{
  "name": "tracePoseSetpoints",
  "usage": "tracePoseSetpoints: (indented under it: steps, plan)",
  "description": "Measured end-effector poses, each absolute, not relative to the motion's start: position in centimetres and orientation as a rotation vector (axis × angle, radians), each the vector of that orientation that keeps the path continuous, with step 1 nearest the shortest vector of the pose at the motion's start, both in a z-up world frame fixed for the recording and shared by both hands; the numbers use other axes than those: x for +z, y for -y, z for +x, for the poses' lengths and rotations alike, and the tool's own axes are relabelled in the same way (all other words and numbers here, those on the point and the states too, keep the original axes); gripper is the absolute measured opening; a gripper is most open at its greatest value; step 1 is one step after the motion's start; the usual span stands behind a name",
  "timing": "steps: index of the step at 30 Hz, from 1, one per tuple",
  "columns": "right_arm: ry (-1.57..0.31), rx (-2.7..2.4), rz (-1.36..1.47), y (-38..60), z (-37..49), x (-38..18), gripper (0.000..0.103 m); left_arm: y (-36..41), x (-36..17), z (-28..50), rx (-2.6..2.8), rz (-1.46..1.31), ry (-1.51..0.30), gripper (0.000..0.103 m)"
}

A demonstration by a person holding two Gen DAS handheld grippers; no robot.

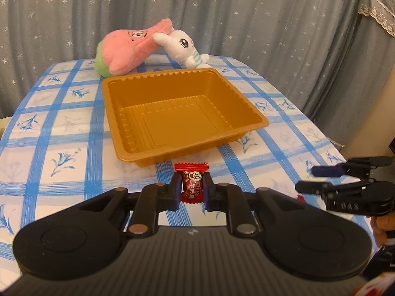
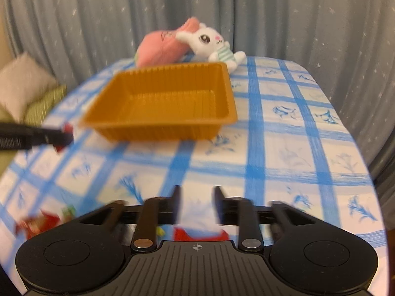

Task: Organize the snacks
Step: 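Carry both held red candies over the orange tray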

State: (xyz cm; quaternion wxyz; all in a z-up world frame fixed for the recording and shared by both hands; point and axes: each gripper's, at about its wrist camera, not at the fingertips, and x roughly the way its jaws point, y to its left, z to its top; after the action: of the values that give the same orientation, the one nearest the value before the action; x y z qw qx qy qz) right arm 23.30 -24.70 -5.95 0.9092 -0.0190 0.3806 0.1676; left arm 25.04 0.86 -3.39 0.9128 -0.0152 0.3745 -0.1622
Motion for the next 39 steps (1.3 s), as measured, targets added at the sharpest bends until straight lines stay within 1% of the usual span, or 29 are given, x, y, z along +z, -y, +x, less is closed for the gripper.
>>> tracePoseSetpoints:
  steps: [1,2,11,14,20,23,24,26,27,32,39]
  plan:
    - [-0.783,0.35,-0.07,24.9,22.9,-6.2,0.058,-0.8,-3.5,24.9,-0.336,-0.031,-0.776,0.016]
    - [-0.783,0.351,-0.108,25.1,22.5,-6.5,0.059,-0.8,-3.6,24.8,-0.338,-0.032,-0.778,0.016]
    - [-0.826,0.417,-0.464,25.9,20.1,-9.9,0.059,-0.4,-4.2,24.8,-0.356,-0.031,-0.793,0.016]
    - [-0.801,0.487,-0.569,25.0,19.7,-11.3,0.059,0.0,-4.4,25.0,-0.364,-0.025,-0.797,0.016]
    - [-0.695,0.586,-0.636,23.2,20.8,-12.0,0.059,0.5,-4.7,25.1,-0.376,-0.016,-0.807,0.016]
    - [-0.719,0.618,-0.61,22.7,22.3,-12.2,0.059,0.5,-4.9,25.2,-0.376,-0.015,-0.812,0.016]
    - [-0.749,0.62,-0.583,22.6,22.8,-12.3,0.058,0.5,-4.9,25.2,-0.376,-0.016,-0.813,0.016]
    - [-0.801,0.618,-0.498,22.8,23.7,-12.1,0.041,0.4,-5.0,25.3,-0.375,-0.016,-0.815,0.016]
    - [-0.828,0.618,-0.453,22.9,24.0,-11.9,0.028,0.3,-5.0,25.4,-0.373,-0.016,-0.815,0.016]
    - [-0.851,0.582,-0.332,23.0,24.2,-10.8,0.027,0.2,-4.7,25.6,-0.359,-0.025,-0.802,0.016]
    - [-0.669,0.485,-0.148,22.5,25.9,-5.8,0.027,0.2,-3.2,26.9,-0.322,-0.047,-0.744,0.016]
